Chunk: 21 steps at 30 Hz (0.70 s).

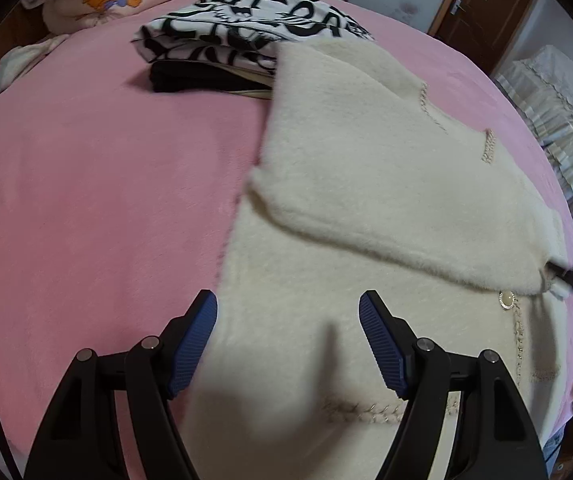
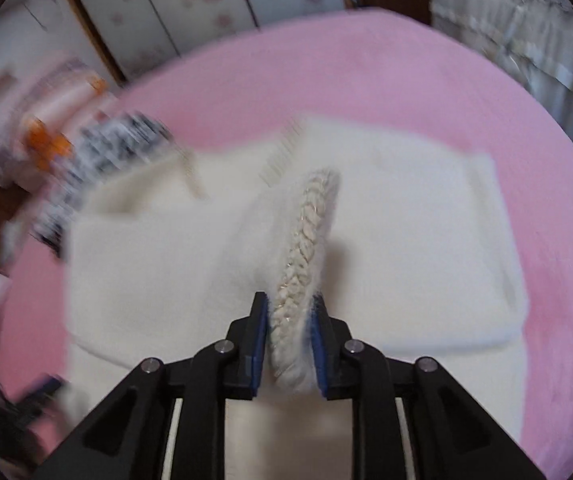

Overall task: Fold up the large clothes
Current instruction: 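Grasp the other braided front edge with the right tool and fold it over, then grasp the folded panel edge with the left tool and straighten it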

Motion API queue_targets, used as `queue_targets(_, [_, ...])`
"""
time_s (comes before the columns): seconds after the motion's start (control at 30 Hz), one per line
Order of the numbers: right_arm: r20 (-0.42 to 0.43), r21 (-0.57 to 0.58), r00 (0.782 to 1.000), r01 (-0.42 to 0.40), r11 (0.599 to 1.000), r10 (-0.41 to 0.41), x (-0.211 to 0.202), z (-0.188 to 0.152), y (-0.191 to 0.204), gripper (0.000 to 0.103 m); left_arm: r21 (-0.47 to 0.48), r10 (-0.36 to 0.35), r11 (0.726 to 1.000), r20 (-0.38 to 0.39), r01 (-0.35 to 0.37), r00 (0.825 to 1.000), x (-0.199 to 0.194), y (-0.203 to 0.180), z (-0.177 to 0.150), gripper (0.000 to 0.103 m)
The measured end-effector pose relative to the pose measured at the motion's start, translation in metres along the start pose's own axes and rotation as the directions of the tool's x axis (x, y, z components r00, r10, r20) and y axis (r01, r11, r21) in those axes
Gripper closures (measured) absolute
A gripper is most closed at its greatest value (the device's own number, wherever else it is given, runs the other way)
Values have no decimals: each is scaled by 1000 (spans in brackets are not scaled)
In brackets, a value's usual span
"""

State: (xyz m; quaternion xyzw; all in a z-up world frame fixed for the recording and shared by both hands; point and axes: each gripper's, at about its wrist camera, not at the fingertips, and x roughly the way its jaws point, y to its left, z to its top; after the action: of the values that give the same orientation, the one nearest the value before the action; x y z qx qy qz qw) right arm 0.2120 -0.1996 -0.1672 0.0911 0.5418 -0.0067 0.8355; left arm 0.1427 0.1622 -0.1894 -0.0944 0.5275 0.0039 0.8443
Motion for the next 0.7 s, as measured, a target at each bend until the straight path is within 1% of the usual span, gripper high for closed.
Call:
queue_targets(0.03, [-24,5,1000,-14,1000,14,7,-9,-7,78,24,3,1000,0,-3,1000,2,-4,5,31])
queue_targets(0.07, [-25,24,998,-49,999,50,8,-15,-15,76,47,5,999,4,-5,1000,4,-7,11,31])
queue_targets(0.1, [-15,39,997,-68,997,69,5,-19,-21,70,74,10,997,9,-10,1000,6,-10,18,31])
queue_targets(0.13, [9,45,997,-81,996,81,-2,-19,-25,63,94,17,995,14,-18,1000,8,-12,26,31])
queue_targets(0.17, [37,44,996,-86,995,84,-8,-16,-28,60,111,19,994,21,-22,1000,11,-13,35,31])
queue_targets(0.23, [82,33,992,-101,994,98,-18,-6,-31,44,139,14,990,36,-19,999,18,-13,54,31])
queue_targets(0.27, [93,27,990,-104,994,101,-20,1,-31,41,147,14,989,39,-19,999,22,-12,63,31])
queue_targets(0.37, [112,-7,988,-108,994,108,-14,29,-24,40,154,3,988,38,-9,999,41,-3,100,31])
queue_targets(0.43, [94,-30,989,-115,993,118,0,47,-23,40,142,-22,990,27,18,999,52,4,120,31])
queue_targets(0.5, [56,-33,987,-152,988,153,16,57,-27,40,122,-34,992,15,32,999,61,11,136,31])
queue_targets(0.53, [35,-25,984,-171,985,172,26,64,-26,40,122,-48,991,8,47,999,67,13,144,31])
queue_targets(0.6, [-8,-14,981,-191,981,191,45,72,-23,40,120,-49,992,-1,49,999,79,16,155,28])
queue_targets(0.63, [-18,-12,981,-194,981,194,52,73,-19,40,115,-69,991,-15,70,997,86,18,159,24])
queue_targets(0.7, [-11,-35,982,-189,981,189,57,73,-12,40,91,-100,990,-29,103,995,96,19,163,23])
